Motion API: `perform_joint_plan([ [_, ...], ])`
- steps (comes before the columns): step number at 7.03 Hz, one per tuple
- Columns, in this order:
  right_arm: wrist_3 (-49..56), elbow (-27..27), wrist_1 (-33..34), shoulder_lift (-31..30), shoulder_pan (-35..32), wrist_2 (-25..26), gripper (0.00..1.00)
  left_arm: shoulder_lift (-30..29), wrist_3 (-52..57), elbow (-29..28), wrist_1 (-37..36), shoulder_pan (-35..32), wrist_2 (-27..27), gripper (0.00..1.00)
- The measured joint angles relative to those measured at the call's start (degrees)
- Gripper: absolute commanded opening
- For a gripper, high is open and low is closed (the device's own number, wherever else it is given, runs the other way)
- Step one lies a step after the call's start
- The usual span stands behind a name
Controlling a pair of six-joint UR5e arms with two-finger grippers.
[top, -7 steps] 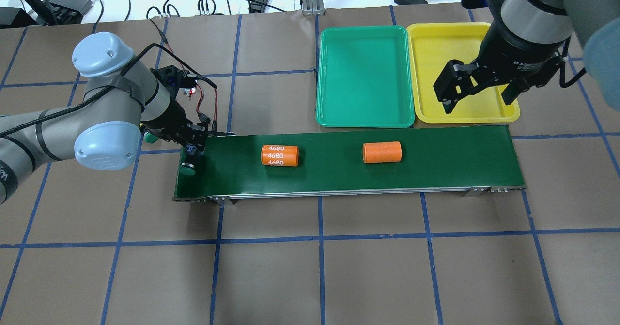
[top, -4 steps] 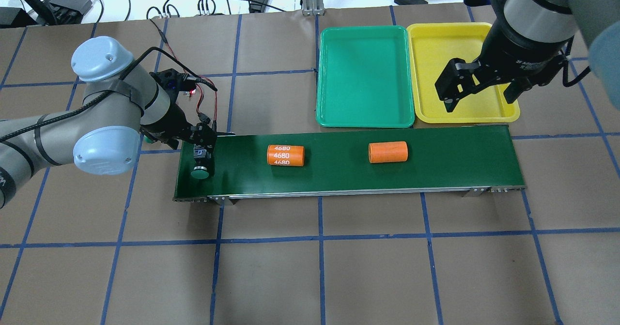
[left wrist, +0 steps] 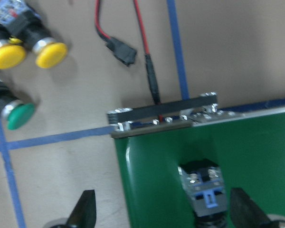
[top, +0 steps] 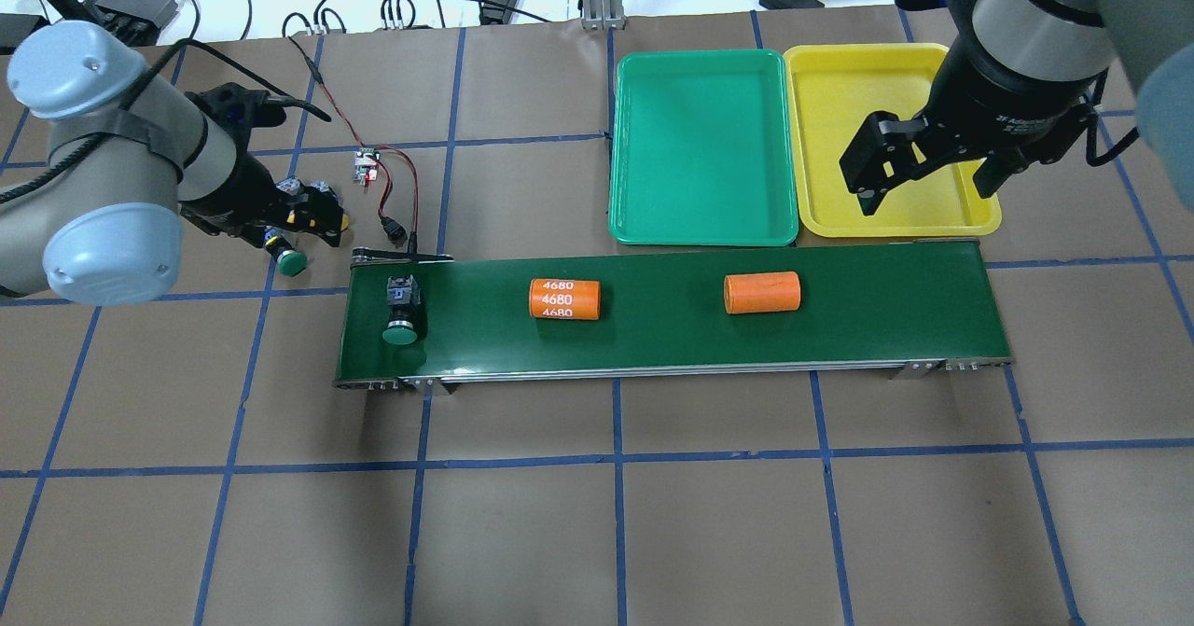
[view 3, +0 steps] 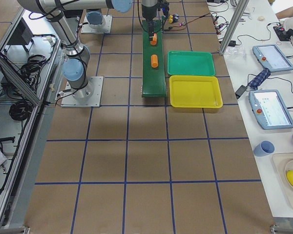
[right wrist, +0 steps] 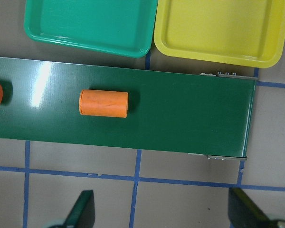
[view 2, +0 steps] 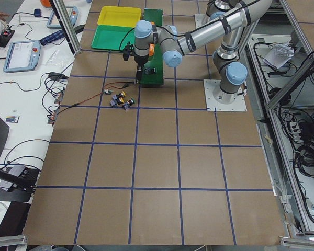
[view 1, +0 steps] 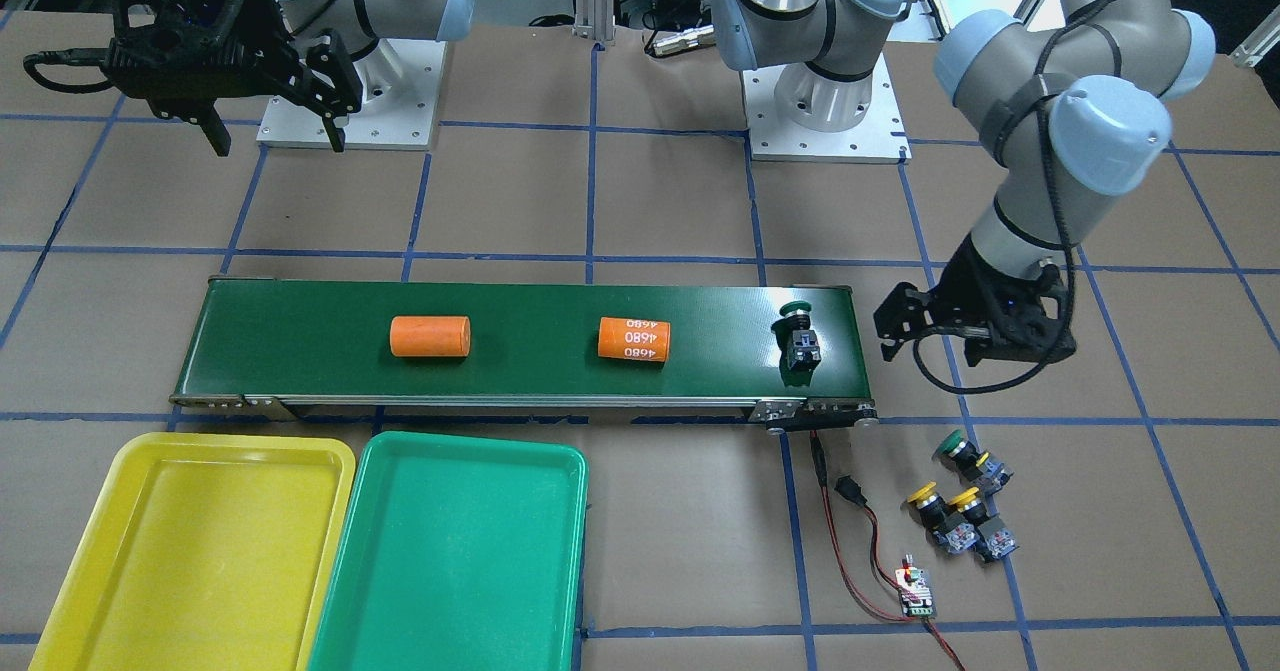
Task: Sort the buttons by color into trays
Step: 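Move the left gripper back toward the yellow push-buttons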
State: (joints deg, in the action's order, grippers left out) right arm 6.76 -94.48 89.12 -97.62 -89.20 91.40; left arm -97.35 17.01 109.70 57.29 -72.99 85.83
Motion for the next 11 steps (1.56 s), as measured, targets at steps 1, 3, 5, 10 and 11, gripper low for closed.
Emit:
perform_joint_plan([
  [1, 0.1, 0.0, 0.0, 0.0, 0.0, 0.0, 1.0, -1.5, 0.1, -0.8, -0.5, 3.4, -0.3, 1.0],
  [3, -0.1, 0.2, 0.1, 0.2, 0.0, -0.2, 1.0, -6.1, 0.1, -1.5, -6.1, 5.8, -0.6, 1.0],
  [5, 0.1, 0.7, 0.4, 0.2, 0.1, -0.6, 1.0, -11.6, -0.4, -3.8, -10.5, 6.5, -0.5, 1.0],
  [10, 0.3, 0.5, 2.9, 0.2, 0.1, -0.4, 1.0, -20.4, -3.7, -10.6, -11.0, 6.7, -0.8, 0.72],
  [11, 0.5, 0.4, 3.6, 0.2, 0.1, -0.5, 1.0, -21.1, -3.9, -10.8, -10.8, 6.7, -0.7, 0.73],
])
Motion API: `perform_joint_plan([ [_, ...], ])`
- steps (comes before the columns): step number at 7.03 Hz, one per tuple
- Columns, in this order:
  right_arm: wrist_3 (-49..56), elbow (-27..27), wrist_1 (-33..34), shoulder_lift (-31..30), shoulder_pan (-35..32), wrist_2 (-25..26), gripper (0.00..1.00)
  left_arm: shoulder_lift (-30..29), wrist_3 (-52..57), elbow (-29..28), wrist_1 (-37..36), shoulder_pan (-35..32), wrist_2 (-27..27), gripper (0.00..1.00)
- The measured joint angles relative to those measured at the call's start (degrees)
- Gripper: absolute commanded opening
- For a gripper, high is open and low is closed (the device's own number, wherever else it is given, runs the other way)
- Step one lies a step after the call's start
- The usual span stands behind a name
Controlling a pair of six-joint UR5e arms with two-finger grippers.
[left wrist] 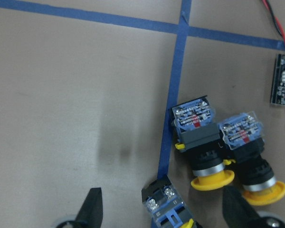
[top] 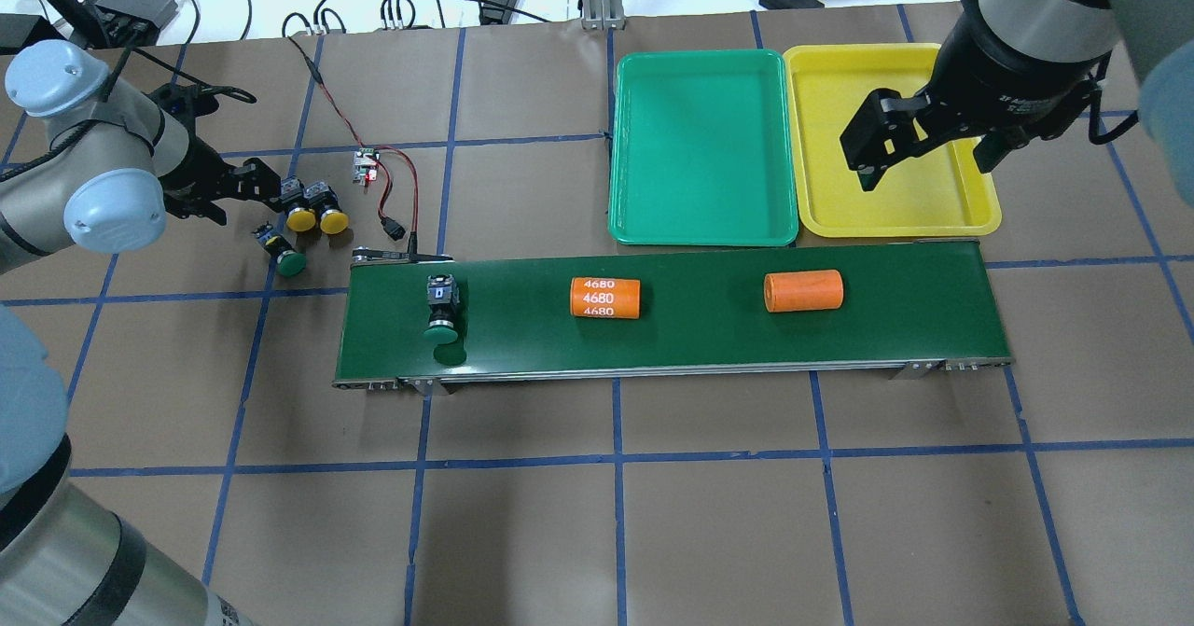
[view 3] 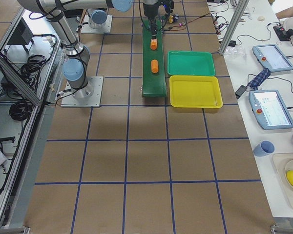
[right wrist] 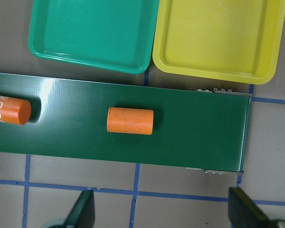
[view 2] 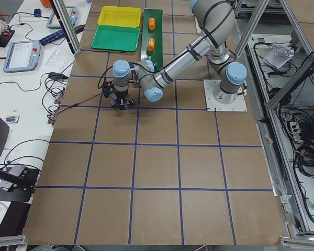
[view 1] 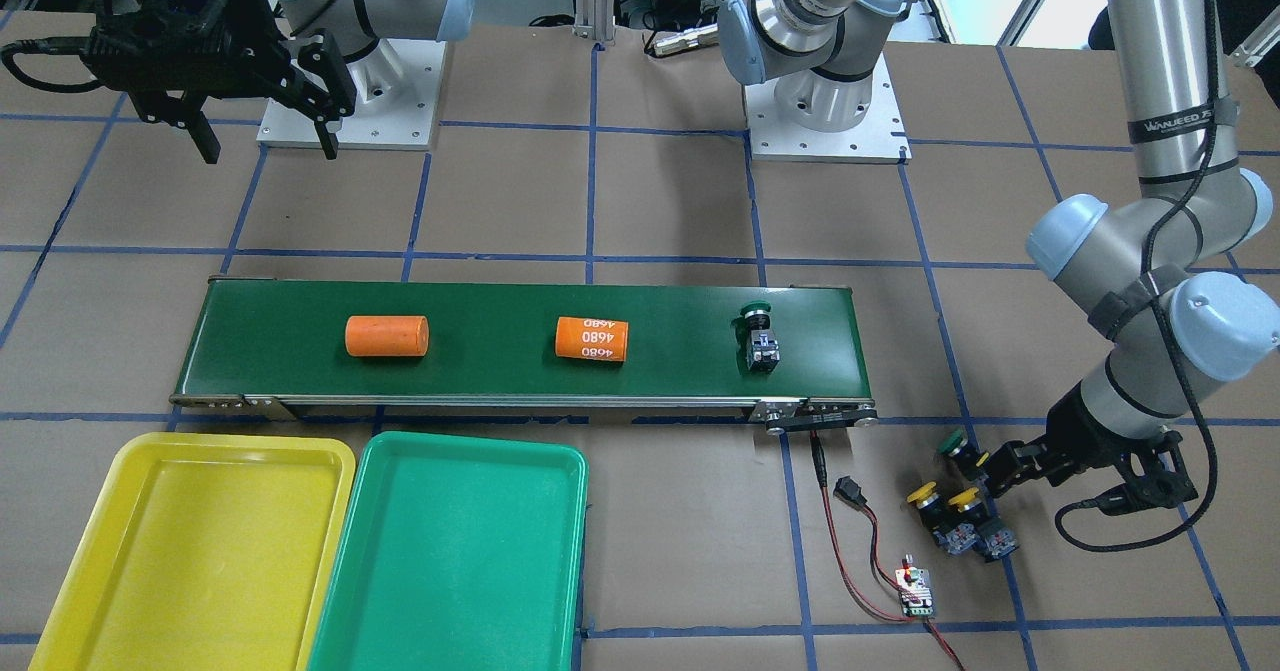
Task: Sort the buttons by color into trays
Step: 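Move the left gripper back toward the yellow push-buttons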
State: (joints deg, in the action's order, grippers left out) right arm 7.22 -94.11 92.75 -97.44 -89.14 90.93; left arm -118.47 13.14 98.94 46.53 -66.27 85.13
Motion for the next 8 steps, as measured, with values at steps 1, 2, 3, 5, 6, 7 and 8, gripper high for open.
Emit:
perform_joint_plan([
  [1, 0.1, -0.2, 0.4, 0.1, 0.0, -0.2, 1.0, -0.5, -0.1, 0.2, 0.1, 0.0, 0.0, 0.74],
  [2, 0.1, -0.3, 0.5, 0.2, 0.0, -0.3, 1.0, -0.8, -0.1, 0.3, 0.2, 0.0, 0.0, 0.76],
  [3, 0.3, -0.3, 0.6, 0.3, -0.1, -0.4, 1.0, -1.2, -0.1, 0.4, 0.2, 0.0, 0.0, 0.76],
  [5, 0.2, -0.4, 0.6, 0.1, -0.1, -0.4, 1.0, -1.8, -0.1, 0.5, 0.2, 0.0, 0.1, 0.1],
  [6, -0.3, -0.4, 0.5, 0.0, -0.1, -0.4, 1.0, -1.9, -0.1, 0.5, 0.2, 0.0, 0.3, 0.1],
  [7, -0.6, -0.4, 0.4, 0.0, -0.1, -0.2, 1.0, -1.8, 0.0, 0.6, 0.3, 0.0, 0.4, 0.09],
  [8, -0.7, -0.5, 0.3, 0.0, -0.1, -0.1, 1.0, -1.7, 0.1, 0.9, 0.4, 0.0, 0.4, 0.0],
])
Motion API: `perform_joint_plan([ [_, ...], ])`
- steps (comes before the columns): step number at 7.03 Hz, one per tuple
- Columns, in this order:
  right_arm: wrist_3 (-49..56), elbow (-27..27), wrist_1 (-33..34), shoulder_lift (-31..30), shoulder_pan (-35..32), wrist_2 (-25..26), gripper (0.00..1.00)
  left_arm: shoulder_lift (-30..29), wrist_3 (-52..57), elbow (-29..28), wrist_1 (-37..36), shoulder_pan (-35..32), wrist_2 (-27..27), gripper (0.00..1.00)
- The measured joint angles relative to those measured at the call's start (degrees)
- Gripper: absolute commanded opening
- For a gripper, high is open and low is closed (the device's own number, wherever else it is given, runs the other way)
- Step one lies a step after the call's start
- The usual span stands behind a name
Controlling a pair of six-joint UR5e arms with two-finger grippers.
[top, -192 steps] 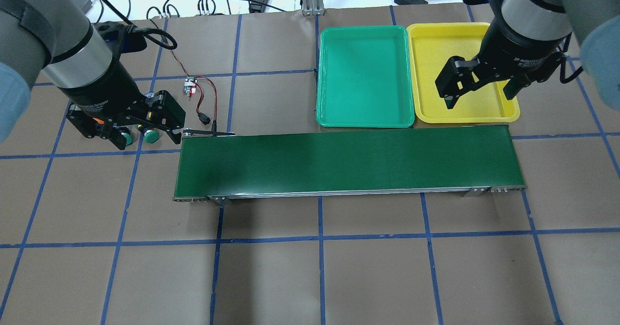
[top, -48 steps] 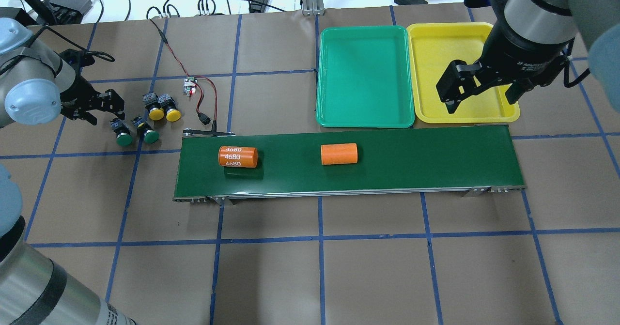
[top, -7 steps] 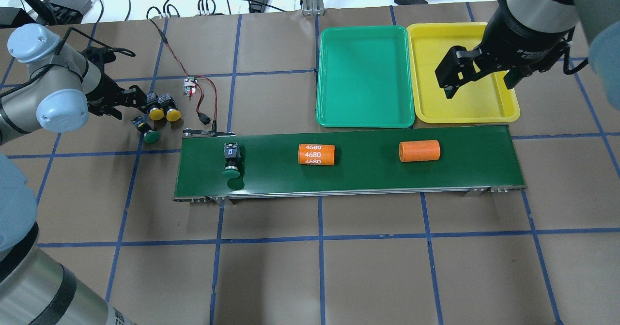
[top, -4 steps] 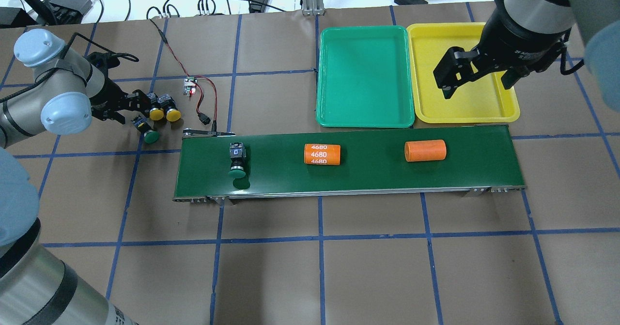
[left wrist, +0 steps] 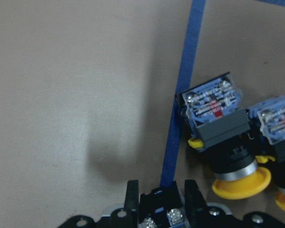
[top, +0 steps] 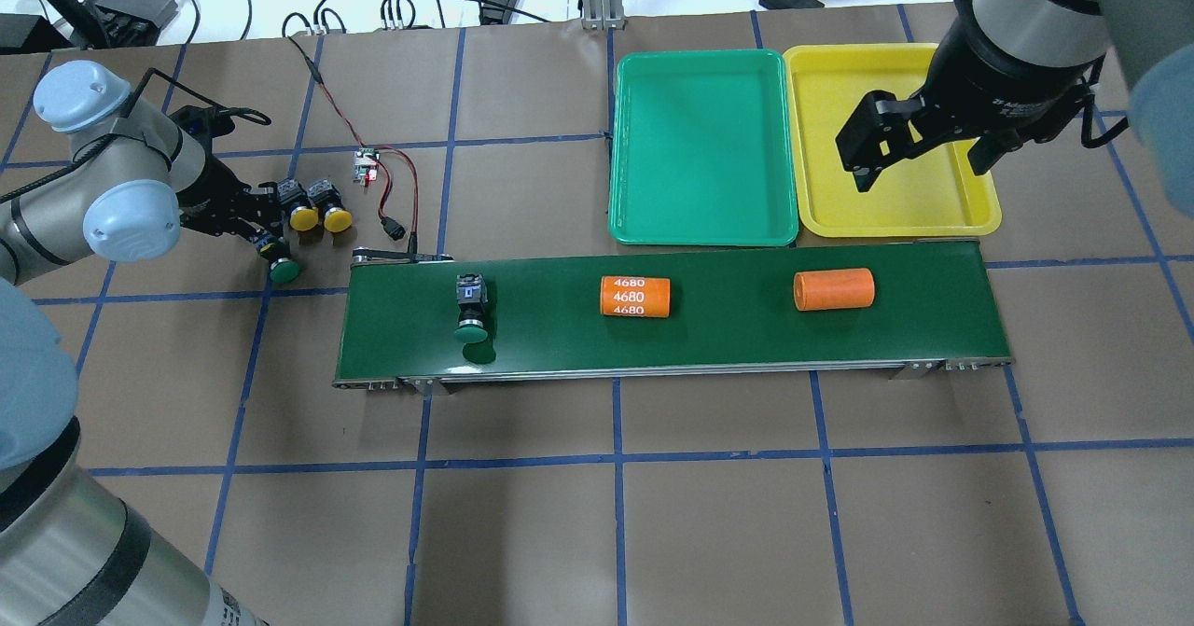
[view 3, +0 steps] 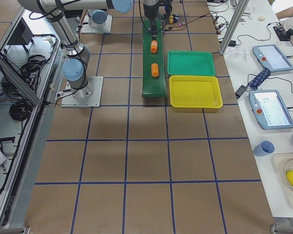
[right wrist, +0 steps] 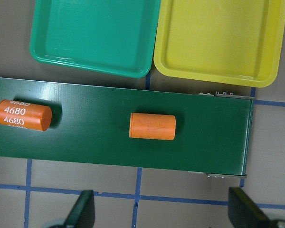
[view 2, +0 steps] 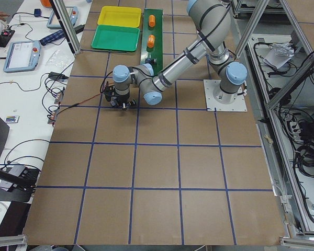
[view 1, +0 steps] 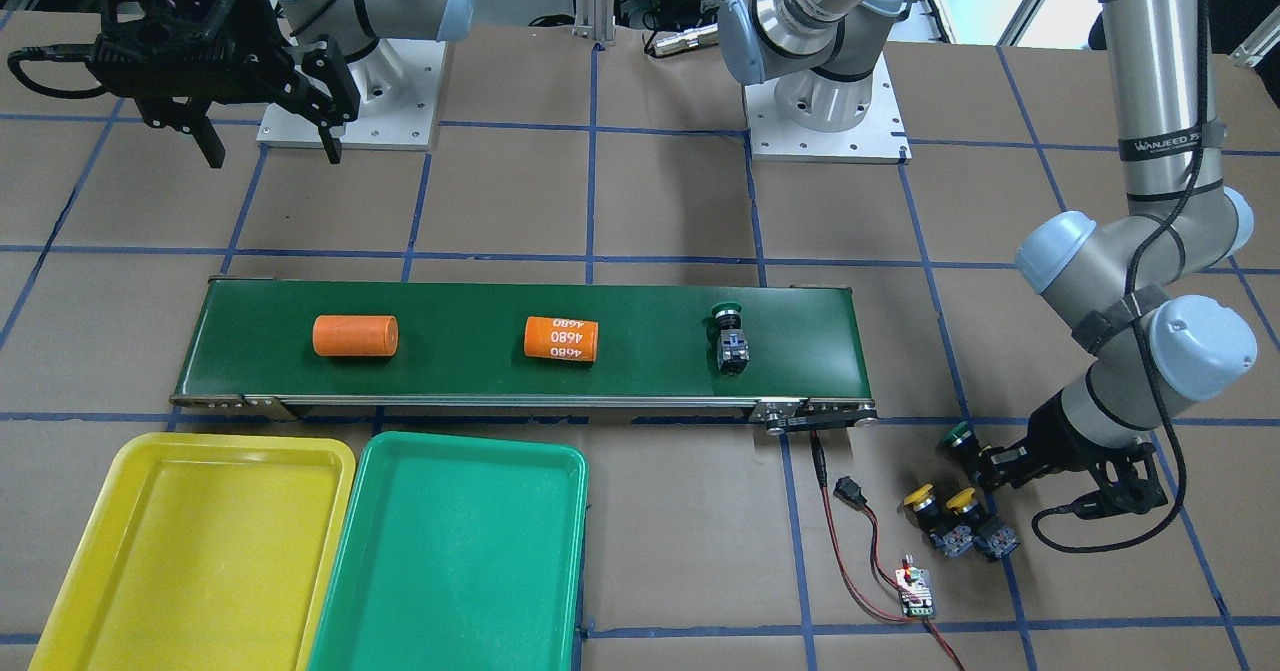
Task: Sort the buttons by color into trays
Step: 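Move the left gripper back toward the yellow push-buttons, then grasp a yellow push-button with the left gripper and set it on the belt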
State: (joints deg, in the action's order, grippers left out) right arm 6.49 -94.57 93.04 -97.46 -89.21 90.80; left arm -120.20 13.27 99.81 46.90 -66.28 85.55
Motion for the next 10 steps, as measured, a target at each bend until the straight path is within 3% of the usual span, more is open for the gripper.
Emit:
perform_joint_plan([
  [3, 0.2, 0.0, -0.1, -0.1, 0.0, 0.0, 1.0, 2.0, 1.5, 0.6, 2.0, 0.4, -0.3, 0.0],
  [5, 0.5, 0.1, -0.1, -0.2, 0.0, -0.1, 1.0, 6.1, 4.1, -1.9, 8.9, -0.6, -0.8, 0.0],
  [7, 0.4, 0.0, -0.1, -0.8, 0.0, -0.1, 1.0, 11.1, 5.3, -5.4, 20.3, -5.0, -2.7, 0.0],
  [10, 0.1, -0.9, -0.3, -1.9, 0.0, 0.1, 1.0, 14.0, 7.8, -3.7, 23.9, -14.7, -0.6, 0.0],
])
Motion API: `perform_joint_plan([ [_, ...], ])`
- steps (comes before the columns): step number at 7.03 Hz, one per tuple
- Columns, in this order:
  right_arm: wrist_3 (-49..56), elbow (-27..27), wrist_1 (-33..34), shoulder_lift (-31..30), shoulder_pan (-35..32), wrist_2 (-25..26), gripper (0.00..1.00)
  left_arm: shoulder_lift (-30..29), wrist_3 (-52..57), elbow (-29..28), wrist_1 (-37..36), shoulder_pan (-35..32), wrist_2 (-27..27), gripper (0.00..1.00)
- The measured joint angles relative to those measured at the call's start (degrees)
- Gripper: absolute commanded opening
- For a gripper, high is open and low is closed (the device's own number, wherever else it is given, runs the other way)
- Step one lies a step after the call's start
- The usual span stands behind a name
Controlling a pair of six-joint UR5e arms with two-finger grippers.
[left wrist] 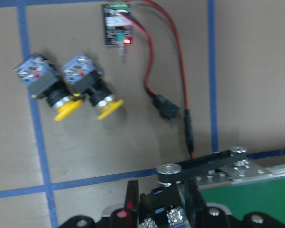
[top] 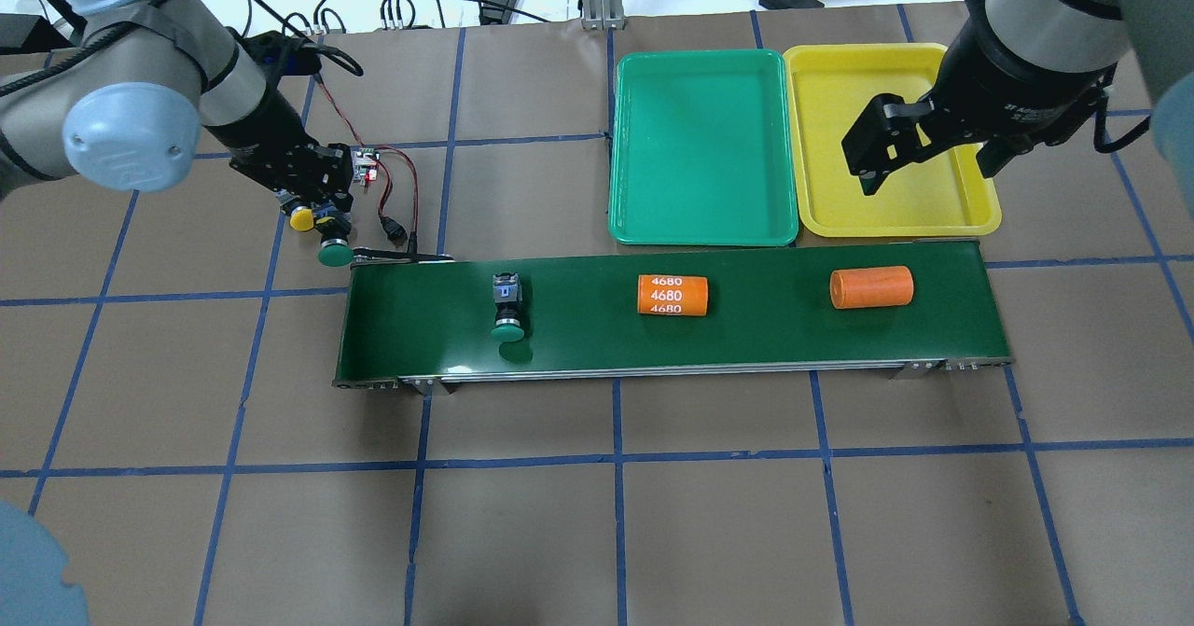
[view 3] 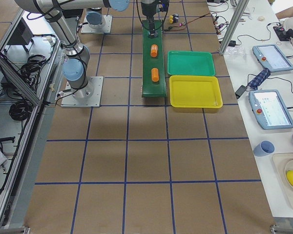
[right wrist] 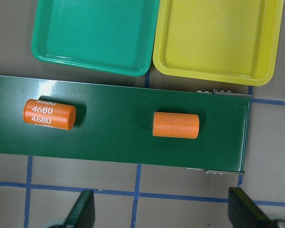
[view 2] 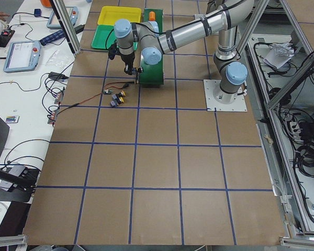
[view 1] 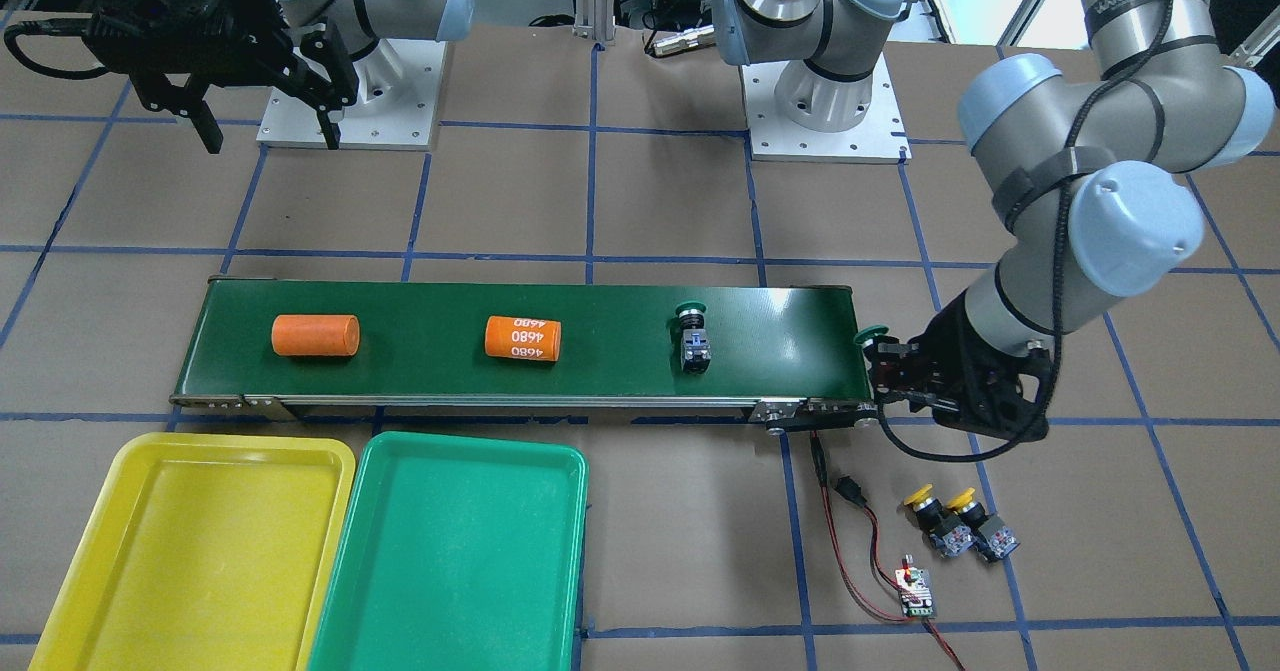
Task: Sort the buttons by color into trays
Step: 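Grasp a yellow push-button with the left gripper and set it on the belt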
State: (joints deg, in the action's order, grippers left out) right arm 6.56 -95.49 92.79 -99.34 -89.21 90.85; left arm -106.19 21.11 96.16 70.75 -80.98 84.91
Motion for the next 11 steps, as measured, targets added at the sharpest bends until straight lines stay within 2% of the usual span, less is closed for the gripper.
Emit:
perform_joint_plan([
  [2, -0.2, -2.6, 0.2, -1.8, 0.0, -0.1, 1.0, -0.1, 6.3, 2.4, -0.9, -2.1, 0.9, 0.0],
  [5, -0.4, -4.4, 0.4, -3.1, 0.0, -0.1, 1.0, 0.2, 8.0, 7.6, -4.9, -2.3, 1.0, 0.0],
  [6, -0.4, -4.4, 0.4, -3.1, 0.0, -0.2, 1.0, 0.2, 7.9, 8.8, -5.7, -2.3, 1.0, 0.54],
  [7, -0.4, -4.5, 0.3, -3.2, 0.0, -0.1, 1.0, 0.3, 7.9, 9.4, -6.0, -2.3, 1.0, 1.0],
  [11, -0.2, -4.8, 0.5, -3.1, 0.6, 0.2, 1.0, 2.2, 7.0, 8.6, -5.6, -2.4, 0.8, 1.0],
])
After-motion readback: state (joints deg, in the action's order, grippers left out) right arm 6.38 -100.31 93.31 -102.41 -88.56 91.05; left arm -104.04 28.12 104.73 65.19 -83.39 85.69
